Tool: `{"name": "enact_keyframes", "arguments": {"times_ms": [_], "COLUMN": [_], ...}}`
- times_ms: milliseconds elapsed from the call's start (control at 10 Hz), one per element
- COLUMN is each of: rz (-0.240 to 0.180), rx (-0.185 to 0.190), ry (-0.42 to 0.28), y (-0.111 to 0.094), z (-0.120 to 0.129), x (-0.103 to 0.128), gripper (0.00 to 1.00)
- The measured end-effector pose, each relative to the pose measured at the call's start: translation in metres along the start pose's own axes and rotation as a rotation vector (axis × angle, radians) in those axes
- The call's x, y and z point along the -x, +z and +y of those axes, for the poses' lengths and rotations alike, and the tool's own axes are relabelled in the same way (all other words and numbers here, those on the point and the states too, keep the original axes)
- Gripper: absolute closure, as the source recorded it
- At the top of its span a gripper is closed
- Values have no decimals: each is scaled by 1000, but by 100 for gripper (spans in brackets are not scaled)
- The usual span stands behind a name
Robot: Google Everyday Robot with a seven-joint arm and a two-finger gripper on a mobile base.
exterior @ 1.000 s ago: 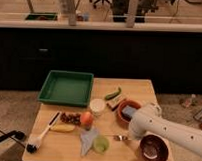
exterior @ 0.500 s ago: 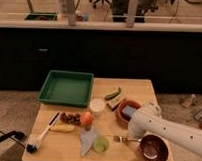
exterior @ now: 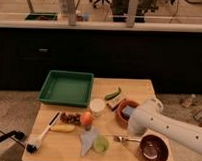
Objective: Place fork in paper cup
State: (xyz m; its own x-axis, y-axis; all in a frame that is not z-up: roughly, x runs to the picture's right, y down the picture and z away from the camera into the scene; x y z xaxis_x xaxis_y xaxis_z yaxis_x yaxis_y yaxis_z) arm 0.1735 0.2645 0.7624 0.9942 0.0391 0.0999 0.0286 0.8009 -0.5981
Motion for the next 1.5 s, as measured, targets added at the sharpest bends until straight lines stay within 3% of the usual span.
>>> {"name": "enact_keyframes", "arguments": {"times_ms": [400, 600, 1500], "rz": [10, 12, 0], "rx": [10, 10, 89], "ry": [20, 30, 72], "y": [6, 7, 37], "z": [7, 11, 21], "x": [3, 4, -6], "gripper": [32, 20, 20]}}
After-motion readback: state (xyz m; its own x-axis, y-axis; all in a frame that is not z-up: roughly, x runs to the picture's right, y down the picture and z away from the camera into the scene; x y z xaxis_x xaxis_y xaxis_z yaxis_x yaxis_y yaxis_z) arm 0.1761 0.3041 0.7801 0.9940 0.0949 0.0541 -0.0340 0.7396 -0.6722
